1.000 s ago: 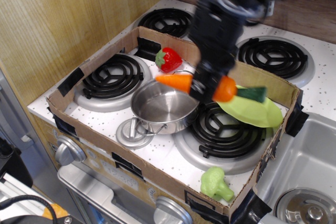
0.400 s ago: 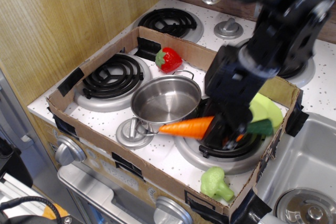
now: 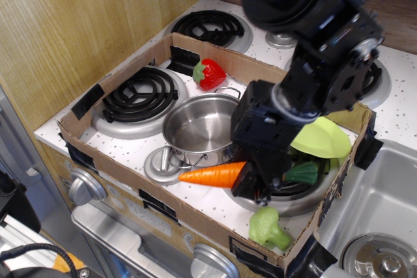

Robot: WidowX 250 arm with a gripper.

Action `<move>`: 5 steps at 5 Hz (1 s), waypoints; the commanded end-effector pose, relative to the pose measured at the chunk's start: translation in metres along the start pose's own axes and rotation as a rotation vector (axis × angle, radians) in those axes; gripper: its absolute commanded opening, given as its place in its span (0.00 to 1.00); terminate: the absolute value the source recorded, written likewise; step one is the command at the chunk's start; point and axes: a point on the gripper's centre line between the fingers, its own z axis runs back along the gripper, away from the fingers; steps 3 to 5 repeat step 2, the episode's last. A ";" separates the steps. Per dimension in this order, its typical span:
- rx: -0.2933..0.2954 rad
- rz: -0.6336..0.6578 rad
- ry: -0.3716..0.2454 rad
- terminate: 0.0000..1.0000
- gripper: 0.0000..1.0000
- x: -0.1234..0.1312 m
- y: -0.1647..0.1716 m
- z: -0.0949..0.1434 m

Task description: Take carrot off plate

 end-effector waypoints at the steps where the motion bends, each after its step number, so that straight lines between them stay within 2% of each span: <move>1: -0.089 -0.050 0.048 0.00 0.00 -0.008 -0.004 -0.006; 2: -0.129 -0.089 0.074 1.00 1.00 -0.005 -0.004 -0.006; 5: -0.129 -0.089 0.074 1.00 1.00 -0.005 -0.004 -0.006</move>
